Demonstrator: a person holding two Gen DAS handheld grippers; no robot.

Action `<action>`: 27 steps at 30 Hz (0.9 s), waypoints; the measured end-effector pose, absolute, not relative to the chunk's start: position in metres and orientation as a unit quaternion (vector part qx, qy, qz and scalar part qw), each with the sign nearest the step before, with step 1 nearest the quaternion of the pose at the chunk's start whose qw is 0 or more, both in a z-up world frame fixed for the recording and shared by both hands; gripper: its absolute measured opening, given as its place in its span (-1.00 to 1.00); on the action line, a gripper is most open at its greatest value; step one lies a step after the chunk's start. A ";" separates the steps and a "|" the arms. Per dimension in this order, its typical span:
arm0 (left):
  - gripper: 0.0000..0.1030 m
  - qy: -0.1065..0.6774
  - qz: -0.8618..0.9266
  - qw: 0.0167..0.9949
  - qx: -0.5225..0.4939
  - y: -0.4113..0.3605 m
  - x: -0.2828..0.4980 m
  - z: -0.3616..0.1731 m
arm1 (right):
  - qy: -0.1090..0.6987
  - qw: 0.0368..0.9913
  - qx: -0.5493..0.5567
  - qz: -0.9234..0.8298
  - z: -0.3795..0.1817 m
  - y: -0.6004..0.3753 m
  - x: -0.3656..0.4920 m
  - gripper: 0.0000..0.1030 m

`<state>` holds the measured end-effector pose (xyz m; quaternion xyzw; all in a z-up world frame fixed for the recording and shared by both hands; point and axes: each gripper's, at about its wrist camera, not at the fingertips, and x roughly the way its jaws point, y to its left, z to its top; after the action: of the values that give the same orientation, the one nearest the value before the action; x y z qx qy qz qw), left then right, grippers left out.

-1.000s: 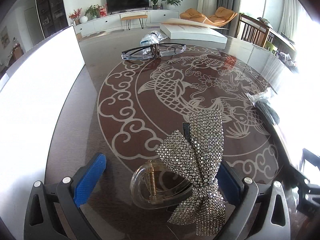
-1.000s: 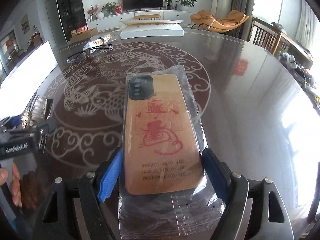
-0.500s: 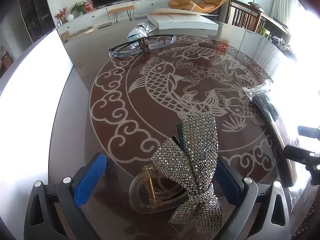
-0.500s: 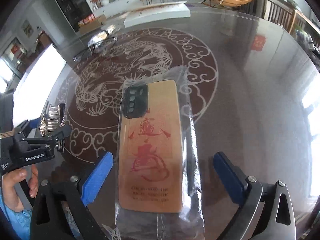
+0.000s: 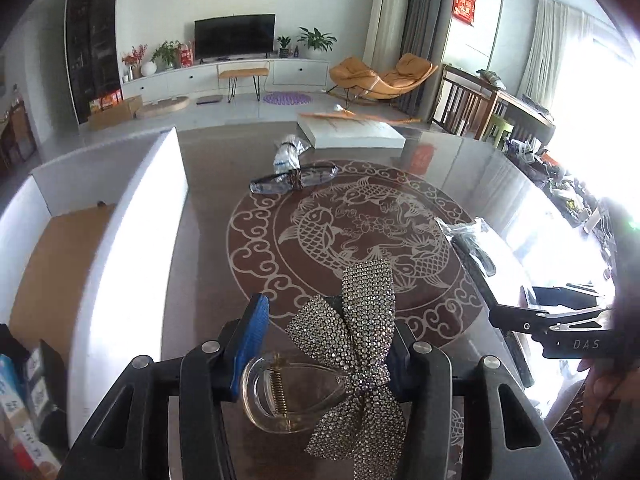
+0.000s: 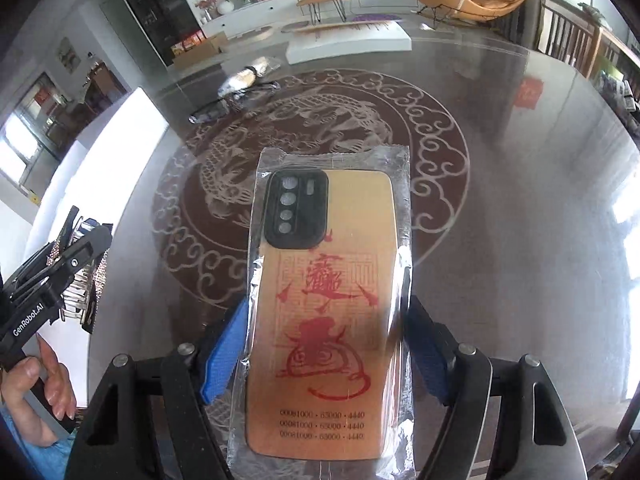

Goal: Organize objects
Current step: 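Carry the bow clip and phone case into the cardboard box and release both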

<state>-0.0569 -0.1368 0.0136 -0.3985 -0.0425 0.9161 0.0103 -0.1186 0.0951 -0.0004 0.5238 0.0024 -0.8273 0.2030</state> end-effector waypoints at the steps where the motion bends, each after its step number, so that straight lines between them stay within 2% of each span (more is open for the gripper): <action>1: -0.03 -0.036 0.919 0.002 -0.393 -0.140 -0.052 0.023 | 0.004 0.212 0.517 -0.829 0.007 0.086 -0.117 0.47; 7: -0.03 -0.016 0.930 -0.050 -0.364 -0.169 -0.029 0.061 | 0.018 0.262 0.496 -0.828 0.036 0.029 -0.111 0.47; 15: -0.03 -0.018 0.928 -0.112 -0.355 -0.225 -0.013 0.075 | 0.037 0.310 0.485 -0.817 0.053 -0.041 -0.101 0.47; 24: -0.03 -0.069 0.893 -0.217 -0.388 -0.353 0.037 0.057 | -0.001 0.442 0.478 -0.759 0.084 -0.186 -0.078 0.47; 26: -0.01 -0.072 0.870 -0.247 -0.420 -0.378 0.044 0.041 | -0.007 0.460 0.477 -0.749 0.080 -0.222 -0.073 0.47; 27: 0.08 -0.074 0.859 -0.260 -0.434 -0.388 0.047 0.033 | -0.003 0.464 0.476 -0.747 0.075 -0.239 -0.071 0.48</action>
<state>0.0472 -0.3879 0.0334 -0.4344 -0.0736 0.8592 -0.2600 -0.0709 -0.2393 0.0752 0.4756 -0.0027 -0.7472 0.4643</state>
